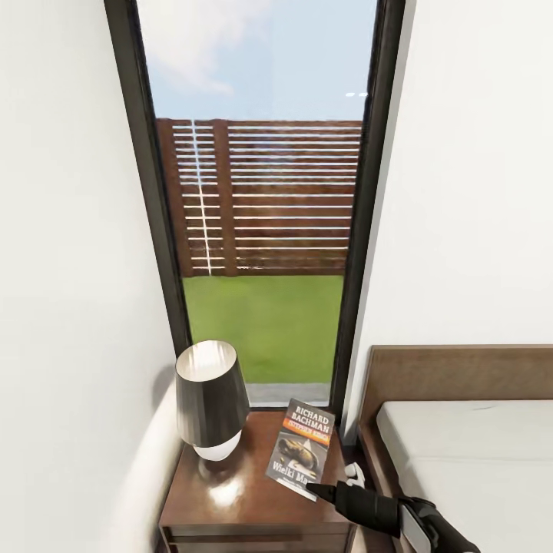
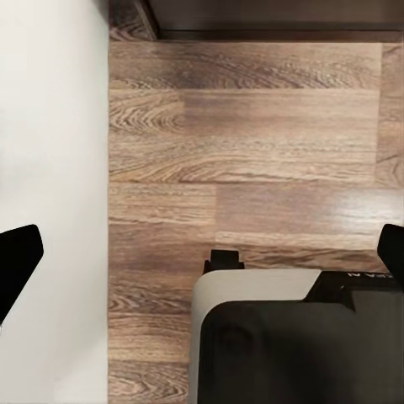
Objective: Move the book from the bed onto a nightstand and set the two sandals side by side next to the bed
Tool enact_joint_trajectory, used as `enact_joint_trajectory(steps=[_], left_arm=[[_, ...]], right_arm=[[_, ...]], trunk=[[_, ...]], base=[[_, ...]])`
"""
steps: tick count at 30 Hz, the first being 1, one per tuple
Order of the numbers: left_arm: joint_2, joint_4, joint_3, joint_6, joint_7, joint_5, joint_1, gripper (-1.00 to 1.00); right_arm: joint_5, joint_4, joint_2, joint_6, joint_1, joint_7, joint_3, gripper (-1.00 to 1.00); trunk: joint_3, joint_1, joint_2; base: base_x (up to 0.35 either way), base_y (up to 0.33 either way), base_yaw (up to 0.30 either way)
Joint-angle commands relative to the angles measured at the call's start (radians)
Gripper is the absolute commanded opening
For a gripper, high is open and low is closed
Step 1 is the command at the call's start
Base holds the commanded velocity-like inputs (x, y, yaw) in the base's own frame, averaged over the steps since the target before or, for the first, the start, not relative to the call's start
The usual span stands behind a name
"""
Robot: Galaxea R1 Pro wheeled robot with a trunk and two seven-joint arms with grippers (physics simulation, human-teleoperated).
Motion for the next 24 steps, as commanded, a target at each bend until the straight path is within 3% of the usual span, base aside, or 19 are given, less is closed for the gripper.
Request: enact_joint_trajectory(steps=[1, 24], left_arm=[[0.0, -0.001, -0.006, -0.003, 0.003, 0.008, -0.001, 1.0], [0.0, -0.016, -0.011, -0.006, 0.008, 0.009, -0.003, 1.0]], right_arm=[[-0.005, 0.0, 0.0, 0.008, 0.0, 0.002, -0.003, -1.0], [-0.016, -0.001, 0.0, 0.009, 0.0, -0.003, -0.009, -1.0]], trunk=[[0.0, 0.0, -0.001], [0.0, 0.0, -0.001]], base=[[0.0, 0.0, 0.0], [0.0, 0.0, 0.0]])
